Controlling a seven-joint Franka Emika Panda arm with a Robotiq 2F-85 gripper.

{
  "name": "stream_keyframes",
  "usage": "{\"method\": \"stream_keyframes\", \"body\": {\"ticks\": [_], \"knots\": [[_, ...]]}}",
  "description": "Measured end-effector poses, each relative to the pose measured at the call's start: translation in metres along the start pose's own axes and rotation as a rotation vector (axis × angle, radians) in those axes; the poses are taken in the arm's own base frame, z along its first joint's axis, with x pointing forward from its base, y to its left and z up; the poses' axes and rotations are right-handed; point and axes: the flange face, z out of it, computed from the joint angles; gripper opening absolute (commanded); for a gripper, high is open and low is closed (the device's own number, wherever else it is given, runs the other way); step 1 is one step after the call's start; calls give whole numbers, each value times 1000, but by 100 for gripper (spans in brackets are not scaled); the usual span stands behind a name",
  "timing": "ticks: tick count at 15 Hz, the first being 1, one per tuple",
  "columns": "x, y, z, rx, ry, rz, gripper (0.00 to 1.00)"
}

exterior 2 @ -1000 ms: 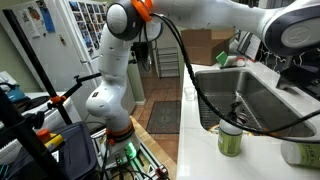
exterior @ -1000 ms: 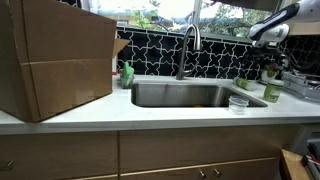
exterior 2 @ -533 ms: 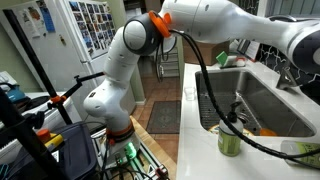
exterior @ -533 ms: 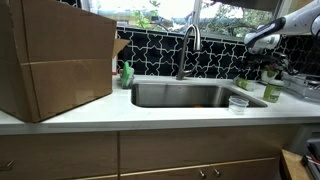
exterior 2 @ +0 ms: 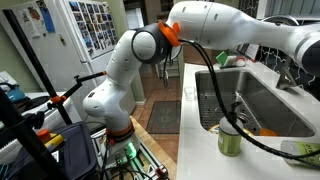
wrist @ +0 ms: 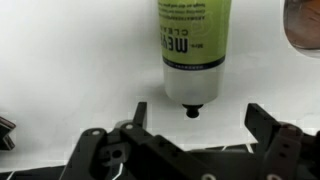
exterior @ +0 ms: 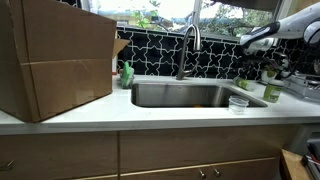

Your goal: Make all the bottles laying down stand vertically on the right side of the sink

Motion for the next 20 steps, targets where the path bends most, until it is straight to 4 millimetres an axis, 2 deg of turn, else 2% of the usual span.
{"method": "stream_keyframes", "body": {"ticks": [3, 8, 9, 11, 12, 13, 15, 20], "knots": [[1, -8, 17, 10, -34, -11, 100], [1, -13, 34, 12, -77, -23, 100], [0, -14, 36, 13, -83, -26, 96], [0, -17, 39, 16, -96, -33, 82], [-1, -18, 41, 17, -107, -35, 74], [-1, -19, 42, 18, -116, -36, 60], [-2, -20, 44, 19, -137, -38, 44], [-1, -24, 43, 21, -156, -42, 41]]}}
